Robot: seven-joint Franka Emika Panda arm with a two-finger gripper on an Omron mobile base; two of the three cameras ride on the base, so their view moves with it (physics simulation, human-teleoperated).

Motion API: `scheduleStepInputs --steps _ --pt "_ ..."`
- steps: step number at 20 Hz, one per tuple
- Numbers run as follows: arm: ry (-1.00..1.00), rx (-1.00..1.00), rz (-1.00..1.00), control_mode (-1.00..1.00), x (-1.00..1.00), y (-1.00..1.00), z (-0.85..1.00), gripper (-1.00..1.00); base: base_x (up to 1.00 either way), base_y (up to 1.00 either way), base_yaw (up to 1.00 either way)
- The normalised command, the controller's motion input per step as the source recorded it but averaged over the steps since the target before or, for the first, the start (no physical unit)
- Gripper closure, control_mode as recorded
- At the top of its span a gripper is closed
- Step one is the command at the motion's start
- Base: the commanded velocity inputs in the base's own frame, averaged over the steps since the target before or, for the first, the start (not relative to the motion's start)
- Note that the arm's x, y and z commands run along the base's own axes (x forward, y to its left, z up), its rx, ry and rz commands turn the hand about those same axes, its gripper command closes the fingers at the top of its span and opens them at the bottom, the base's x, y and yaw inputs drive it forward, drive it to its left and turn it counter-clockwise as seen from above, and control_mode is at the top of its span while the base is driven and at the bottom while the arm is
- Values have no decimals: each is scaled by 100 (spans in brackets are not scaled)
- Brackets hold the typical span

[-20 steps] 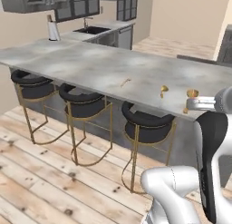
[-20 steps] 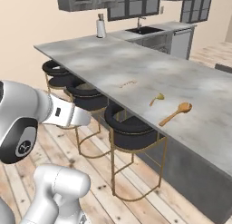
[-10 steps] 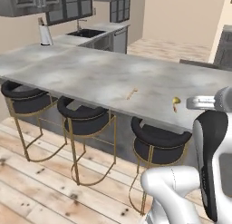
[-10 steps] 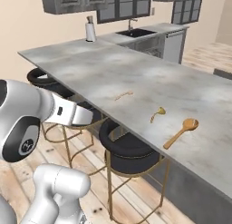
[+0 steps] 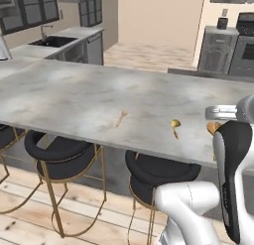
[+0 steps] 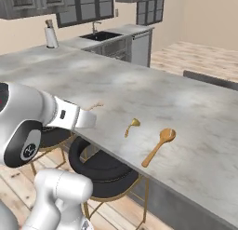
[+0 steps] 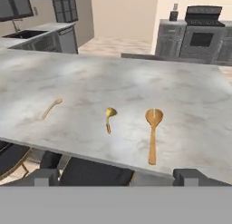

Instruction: Pick up the metallic utensils from the counter and place them in the open drawer. Make sure not to pick up any wooden utensils.

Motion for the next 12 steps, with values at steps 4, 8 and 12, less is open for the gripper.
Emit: scheduleStepInputs --steps 4,8,12 --pt "0 0 0 100 0 0 0 -100 99 26 -30" --pt "0 0 0 100 0 0 0 -100 61 57 -18" --pt "0 3 -2 -100 4 14 -10 -100 15 42 -6"
